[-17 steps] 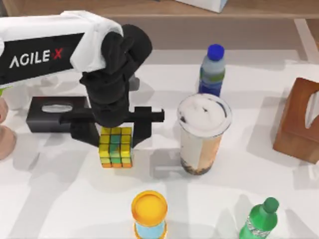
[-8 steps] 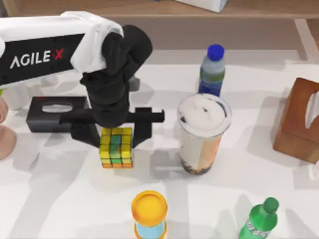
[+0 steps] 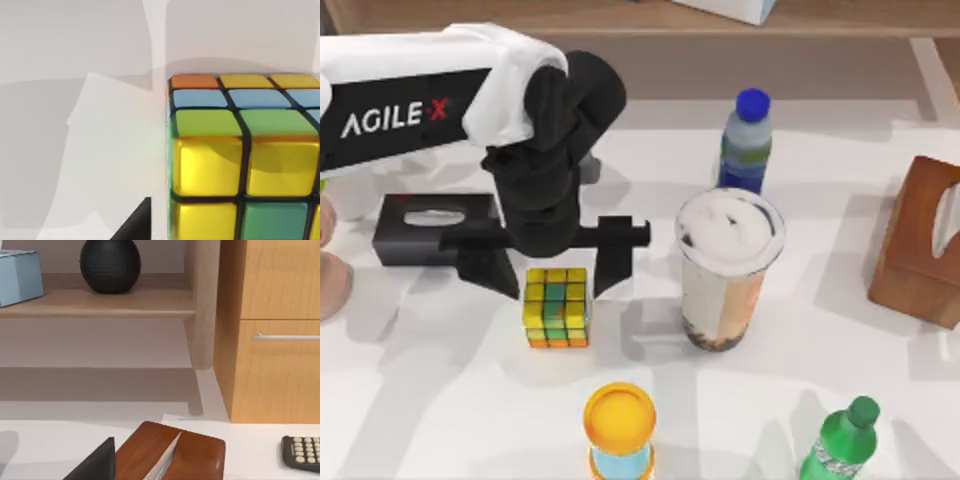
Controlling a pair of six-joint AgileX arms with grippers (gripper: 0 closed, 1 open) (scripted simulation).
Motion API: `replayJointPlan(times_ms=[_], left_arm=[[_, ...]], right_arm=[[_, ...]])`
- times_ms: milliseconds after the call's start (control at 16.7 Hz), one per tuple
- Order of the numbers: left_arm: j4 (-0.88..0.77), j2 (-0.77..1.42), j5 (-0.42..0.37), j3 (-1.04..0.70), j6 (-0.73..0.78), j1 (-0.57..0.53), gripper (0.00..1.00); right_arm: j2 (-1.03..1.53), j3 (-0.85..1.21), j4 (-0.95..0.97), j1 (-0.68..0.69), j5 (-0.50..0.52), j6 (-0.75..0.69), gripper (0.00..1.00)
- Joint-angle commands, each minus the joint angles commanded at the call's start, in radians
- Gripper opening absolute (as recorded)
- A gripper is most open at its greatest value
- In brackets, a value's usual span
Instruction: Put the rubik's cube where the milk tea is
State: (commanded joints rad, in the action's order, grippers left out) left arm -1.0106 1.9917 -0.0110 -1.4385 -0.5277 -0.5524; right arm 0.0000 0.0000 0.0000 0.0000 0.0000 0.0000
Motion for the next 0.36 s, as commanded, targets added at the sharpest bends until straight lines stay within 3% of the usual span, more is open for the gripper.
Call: replayJointPlan(times_ms=[360], left_arm=[[0.000, 0.000, 0.000, 0.000, 0.000, 0.000, 1.00]], right_arm=[[0.000, 0.000, 0.000, 0.000, 0.000, 0.000, 1.00]])
